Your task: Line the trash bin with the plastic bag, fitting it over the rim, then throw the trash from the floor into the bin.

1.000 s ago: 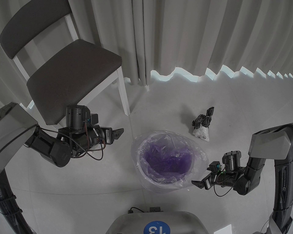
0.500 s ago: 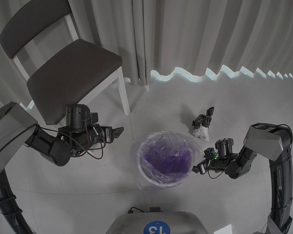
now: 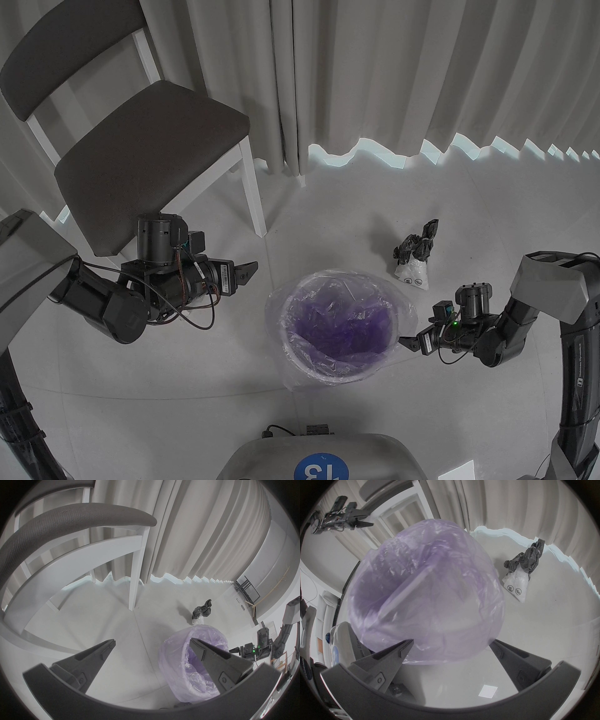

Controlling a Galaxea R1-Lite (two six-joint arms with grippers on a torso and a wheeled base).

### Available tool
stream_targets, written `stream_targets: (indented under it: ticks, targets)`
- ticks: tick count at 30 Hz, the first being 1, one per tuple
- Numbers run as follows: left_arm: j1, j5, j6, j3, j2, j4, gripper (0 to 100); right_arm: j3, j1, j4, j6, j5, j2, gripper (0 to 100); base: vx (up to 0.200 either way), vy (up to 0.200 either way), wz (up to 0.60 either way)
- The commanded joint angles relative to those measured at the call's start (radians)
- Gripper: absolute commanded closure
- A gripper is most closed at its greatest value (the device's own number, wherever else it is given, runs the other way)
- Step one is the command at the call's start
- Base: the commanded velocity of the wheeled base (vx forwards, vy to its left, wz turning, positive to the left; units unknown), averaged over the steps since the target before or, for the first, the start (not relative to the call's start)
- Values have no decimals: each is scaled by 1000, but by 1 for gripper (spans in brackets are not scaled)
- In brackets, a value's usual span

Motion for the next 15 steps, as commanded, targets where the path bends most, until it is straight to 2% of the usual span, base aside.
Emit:
stream_targets:
  ticks: [1, 6, 15]
  targets:
    - [-18, 2, -1, 30, 7, 0, 0, 151, -4, -95, 70, 15, -144, 0, 0, 0, 0]
    - [-29, 2, 0, 32, 55, 0, 0, 257, -4, -184, 117, 17, -236, 0, 0, 0, 0]
    - [-47, 0, -3, 3, 173, -4, 0, 338, -49, -178, 171, 12, -416, 0, 0, 0, 0]
